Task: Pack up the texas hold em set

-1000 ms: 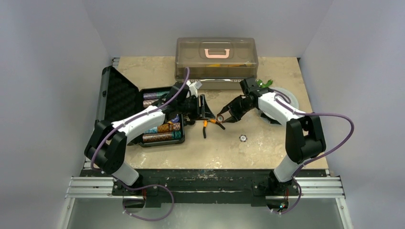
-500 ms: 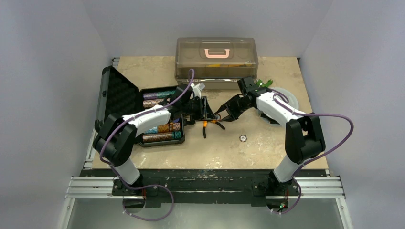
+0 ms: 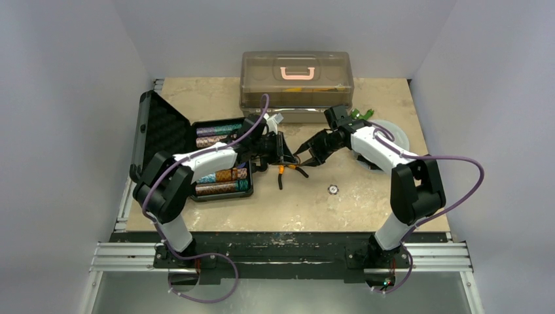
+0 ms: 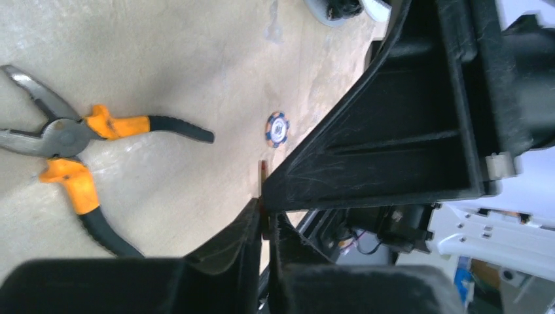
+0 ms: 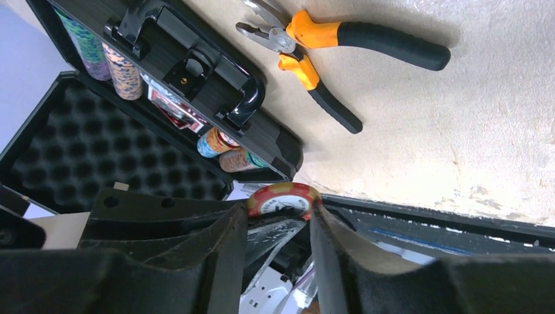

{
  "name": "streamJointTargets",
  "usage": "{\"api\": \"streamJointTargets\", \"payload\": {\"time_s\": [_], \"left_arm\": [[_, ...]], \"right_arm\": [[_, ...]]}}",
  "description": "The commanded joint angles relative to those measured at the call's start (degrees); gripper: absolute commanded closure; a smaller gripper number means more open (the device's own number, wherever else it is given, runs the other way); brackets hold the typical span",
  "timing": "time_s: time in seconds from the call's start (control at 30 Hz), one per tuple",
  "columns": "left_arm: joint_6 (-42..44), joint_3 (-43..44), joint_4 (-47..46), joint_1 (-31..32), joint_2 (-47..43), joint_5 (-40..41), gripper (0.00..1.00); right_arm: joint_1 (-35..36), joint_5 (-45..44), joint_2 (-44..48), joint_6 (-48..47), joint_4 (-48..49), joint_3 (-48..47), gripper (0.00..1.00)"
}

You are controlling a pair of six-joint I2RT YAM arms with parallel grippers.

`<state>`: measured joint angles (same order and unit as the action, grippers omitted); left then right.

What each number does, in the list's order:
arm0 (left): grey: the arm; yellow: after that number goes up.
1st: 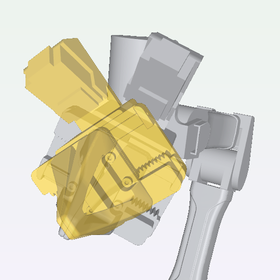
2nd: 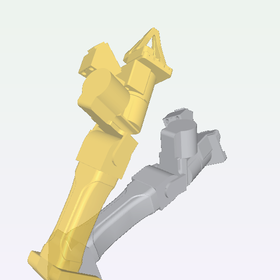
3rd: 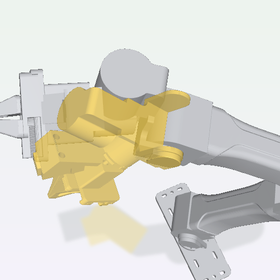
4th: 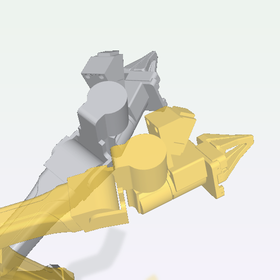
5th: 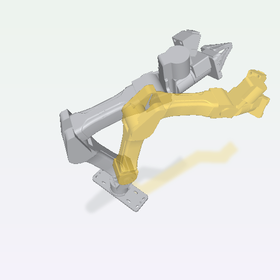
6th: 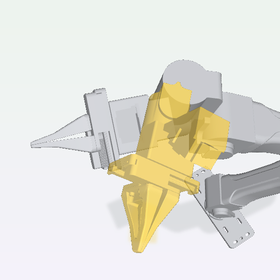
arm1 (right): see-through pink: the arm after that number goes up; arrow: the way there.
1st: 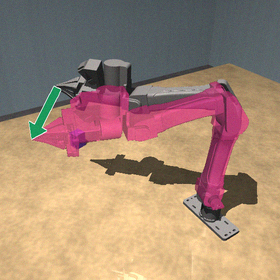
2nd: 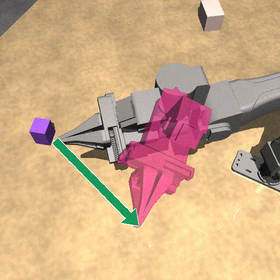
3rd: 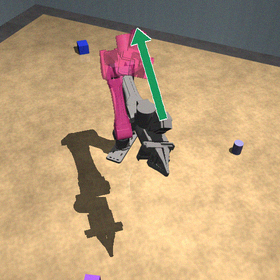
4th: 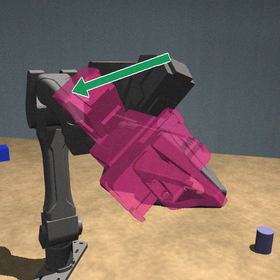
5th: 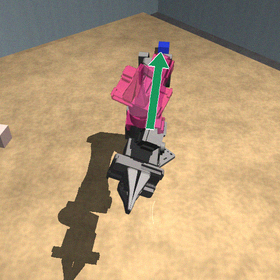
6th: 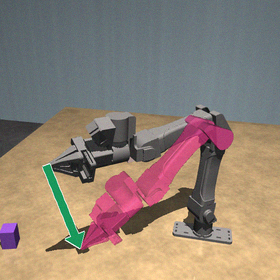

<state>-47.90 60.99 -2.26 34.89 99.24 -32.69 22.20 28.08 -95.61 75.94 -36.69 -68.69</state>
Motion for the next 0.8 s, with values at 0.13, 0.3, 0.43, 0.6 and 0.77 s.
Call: {"api": "streamJointTargets", "payload": {"time_s": [0.13, 0.3, 0.43, 0.6, 0.77], "left_arm": [[10.7, 5.2, 19.5, 0.1, -4.6, 6.6, 1.00], [19.8, 7.4, 44.2, -1.9, -10.5, 19.5, 1.00], [19.8, 3.5, 51.9, -9.6, -16.2, 20.3, 1.00], [22.3, 2.9, 55.6, -14.3, -18.2, 21.7, 1.00], [24.1, 8.7, 57.5, -14.5, -12.0, 22.4, 1.00]], "right_arm": [[0.2, -4.9, 0.2, -11.9, -6.8, -5.9, 0.15], [-0.1, -16.9, -0.4, -30.1, -17.8, -12.1, 0.07], [-0.1, -19.6, 1.4, -35.4, -18.7, -10.1, 0.08], [-0.1, -18.2, 1.1, -36.8, -17.9, -6.8, 0.10], [-0.2, -16.5, -0.8, -37.8, -17.8, -7.8, 0.11]]}}
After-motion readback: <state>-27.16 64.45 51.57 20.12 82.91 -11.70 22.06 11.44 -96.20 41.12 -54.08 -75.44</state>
